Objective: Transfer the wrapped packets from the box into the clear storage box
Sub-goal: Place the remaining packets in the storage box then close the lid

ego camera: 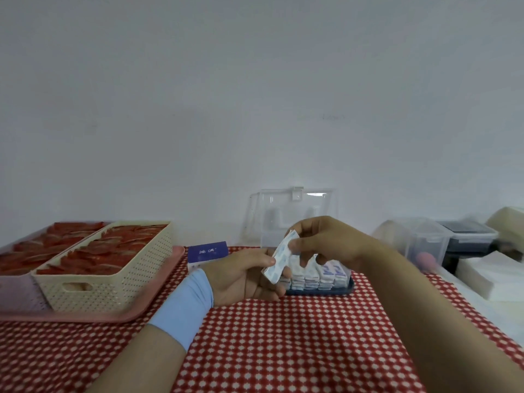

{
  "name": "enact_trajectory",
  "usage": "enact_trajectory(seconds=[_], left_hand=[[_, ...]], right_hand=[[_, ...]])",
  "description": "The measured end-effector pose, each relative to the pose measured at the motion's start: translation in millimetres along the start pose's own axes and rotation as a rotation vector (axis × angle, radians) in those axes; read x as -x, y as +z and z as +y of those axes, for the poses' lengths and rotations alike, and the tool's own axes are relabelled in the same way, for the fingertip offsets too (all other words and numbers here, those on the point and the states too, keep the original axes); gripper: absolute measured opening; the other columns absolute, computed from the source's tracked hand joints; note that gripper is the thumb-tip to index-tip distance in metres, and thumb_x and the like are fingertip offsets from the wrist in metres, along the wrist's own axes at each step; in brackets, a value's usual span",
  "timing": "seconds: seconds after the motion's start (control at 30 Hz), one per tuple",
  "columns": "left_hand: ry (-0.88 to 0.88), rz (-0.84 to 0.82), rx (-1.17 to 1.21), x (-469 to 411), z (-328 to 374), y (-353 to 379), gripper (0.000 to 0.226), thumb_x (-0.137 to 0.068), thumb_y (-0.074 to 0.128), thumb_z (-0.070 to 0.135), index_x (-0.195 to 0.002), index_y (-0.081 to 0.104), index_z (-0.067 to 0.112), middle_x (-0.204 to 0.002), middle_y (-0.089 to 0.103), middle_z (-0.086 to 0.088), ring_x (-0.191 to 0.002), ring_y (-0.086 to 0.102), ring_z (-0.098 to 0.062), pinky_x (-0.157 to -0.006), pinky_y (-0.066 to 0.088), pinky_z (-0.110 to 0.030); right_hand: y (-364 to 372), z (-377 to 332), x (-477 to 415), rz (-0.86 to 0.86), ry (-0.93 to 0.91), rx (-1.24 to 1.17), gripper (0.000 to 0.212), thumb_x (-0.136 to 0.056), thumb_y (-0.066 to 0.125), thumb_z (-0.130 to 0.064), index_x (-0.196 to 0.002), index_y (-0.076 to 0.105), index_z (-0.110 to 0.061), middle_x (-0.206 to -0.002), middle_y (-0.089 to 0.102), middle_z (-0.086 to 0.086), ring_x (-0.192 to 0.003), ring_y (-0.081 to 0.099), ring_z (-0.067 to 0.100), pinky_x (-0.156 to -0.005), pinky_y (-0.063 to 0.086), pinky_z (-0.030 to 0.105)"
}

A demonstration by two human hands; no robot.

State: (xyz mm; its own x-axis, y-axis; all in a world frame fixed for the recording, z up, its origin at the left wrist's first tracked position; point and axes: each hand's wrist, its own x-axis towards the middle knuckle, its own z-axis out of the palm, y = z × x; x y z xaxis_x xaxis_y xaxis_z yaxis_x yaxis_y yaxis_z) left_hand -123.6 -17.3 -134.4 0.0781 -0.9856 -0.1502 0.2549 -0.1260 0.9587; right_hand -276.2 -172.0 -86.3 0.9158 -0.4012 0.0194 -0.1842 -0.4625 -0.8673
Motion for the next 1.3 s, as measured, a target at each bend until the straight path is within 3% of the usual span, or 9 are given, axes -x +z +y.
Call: enact_trajectory(seconds=[0.17, 0.3, 0.37, 0.6, 0.73, 0.97, 1.07, 1.2, 1.3], left_hand=[[-0.038, 0.082, -0.413, -40.7, 41.0, 14.3, 0.032, -0.103, 0.049, 0.028, -0.12, 0.054, 0.001, -0.096, 0.07, -0.011, -0.077, 0.07, -0.028, -0.069, 0.059, -0.034], [0.071, 0.339, -1.066, -77.7, 51.7, 8.3, 0.018, -0.094, 0.058, 0.028, -0.094, 0.065, 0.012, -0.092, 0.073, 0.0, -0.083, 0.071, -0.022, -0.078, 0.057, -0.034], [0.07, 0.39, -1.206, -92.3, 49.3, -0.1, 0.015, -0.092, 0.056, 0.027, -0.096, 0.068, 0.02, -0.095, 0.071, 0.003, -0.091, 0.067, -0.019, -0.084, 0.055, -0.032], [-0.035, 0.254, -1.277, -110.3, 37.4, -10.6, 0.034, -0.096, 0.042, 0.03, -0.117, 0.068, 0.025, -0.122, 0.065, 0.003, -0.109, 0.059, -0.017, -0.1, 0.047, -0.037], [-0.052, 0.183, -1.315, -111.1, 33.1, -12.1, 0.048, -0.083, 0.038, 0.041, -0.118, 0.069, 0.028, -0.122, 0.064, 0.005, -0.11, 0.059, -0.016, -0.101, 0.047, -0.041], [-0.096, 0.097, -1.439, -120.6, 26.3, -3.1, 0.041, -0.087, 0.046, 0.041, -0.124, 0.063, 0.046, -0.123, 0.054, 0.008, -0.111, 0.053, -0.016, -0.103, 0.042, -0.04], [-0.152, 0.053, -1.492, -123.4, 22.6, 1.0, 0.043, -0.086, 0.048, 0.043, -0.127, 0.062, 0.045, -0.132, 0.052, 0.005, -0.116, 0.051, -0.018, -0.105, 0.041, -0.041], [-0.199, 0.046, -1.484, -124.7, 18.4, 1.4, 0.061, -0.069, 0.044, 0.055, -0.124, 0.066, 0.04, -0.144, 0.05, 0.003, -0.12, 0.052, -0.022, -0.104, 0.044, -0.046], [-0.219, 0.052, -1.498, -126.2, 16.2, 1.7, 0.059, -0.069, 0.045, 0.058, -0.121, 0.067, 0.039, -0.148, 0.045, 0.004, -0.12, 0.052, -0.024, -0.103, 0.044, -0.047]], right_hand=[[-59.6, -0.2, -34.1, 0.136, 0.068, 0.17, 0.01, -0.093, 0.065, -0.011, -0.099, 0.073, -0.015, -0.087, 0.075, 0.002, -0.064, 0.063, 0.012, -0.053, 0.038, 0.023], [-77.8, 19.4, -67.9, 0.069, 0.163, 0.392, 0.012, -0.092, 0.062, -0.008, -0.095, 0.07, -0.016, -0.086, 0.072, 0.002, -0.056, 0.062, 0.01, -0.046, 0.034, 0.022], [-76.8, 29.3, -82.9, 0.014, 0.193, 0.487, 0.012, -0.092, 0.062, -0.008, -0.095, 0.068, -0.018, -0.089, 0.072, 0.003, -0.057, 0.062, 0.011, -0.043, 0.034, 0.021], [-59.6, 49.8, -119.0, -0.195, 0.242, 0.713, 0.011, -0.091, 0.063, -0.015, -0.099, 0.069, -0.02, -0.098, 0.074, 0.005, -0.06, 0.061, 0.012, -0.051, 0.04, 0.024], [-50.8, 54.6, -125.3, -0.251, 0.239, 0.819, 0.011, -0.091, 0.063, -0.016, -0.093, 0.066, -0.026, -0.084, 0.07, -0.002, -0.06, 0.061, 0.01, -0.062, 0.047, 0.026], [-40.2, 62.2, -127.0, -0.258, 0.225, 0.879, 0.023, -0.094, 0.058, -0.01, -0.11, 0.072, -0.018, -0.066, 0.066, -0.009, -0.054, 0.061, 0.009, -0.065, 0.049, 0.023], [-34.0, 67.2, -125.2, -0.243, 0.234, 0.898, 0.021, -0.095, 0.057, -0.012, -0.11, 0.072, -0.015, -0.073, 0.069, -0.001, -0.055, 0.059, 0.01, -0.06, 0.047, 0.022], [-28.8, 75.0, -125.9, -0.219, 0.25, 0.934, 0.019, -0.094, 0.062, -0.025, -0.107, 0.072, -0.014, -0.09, 0.076, 0.007, -0.063, 0.067, 0.013, -0.068, 0.055, 0.026], [-31.6, 76.1, -125.6, -0.173, 0.236, 0.945, 0.021, -0.093, 0.065, -0.027, -0.104, 0.074, -0.011, -0.089, 0.077, 0.011, -0.057, 0.067, 0.012, -0.072, 0.057, 0.028]])
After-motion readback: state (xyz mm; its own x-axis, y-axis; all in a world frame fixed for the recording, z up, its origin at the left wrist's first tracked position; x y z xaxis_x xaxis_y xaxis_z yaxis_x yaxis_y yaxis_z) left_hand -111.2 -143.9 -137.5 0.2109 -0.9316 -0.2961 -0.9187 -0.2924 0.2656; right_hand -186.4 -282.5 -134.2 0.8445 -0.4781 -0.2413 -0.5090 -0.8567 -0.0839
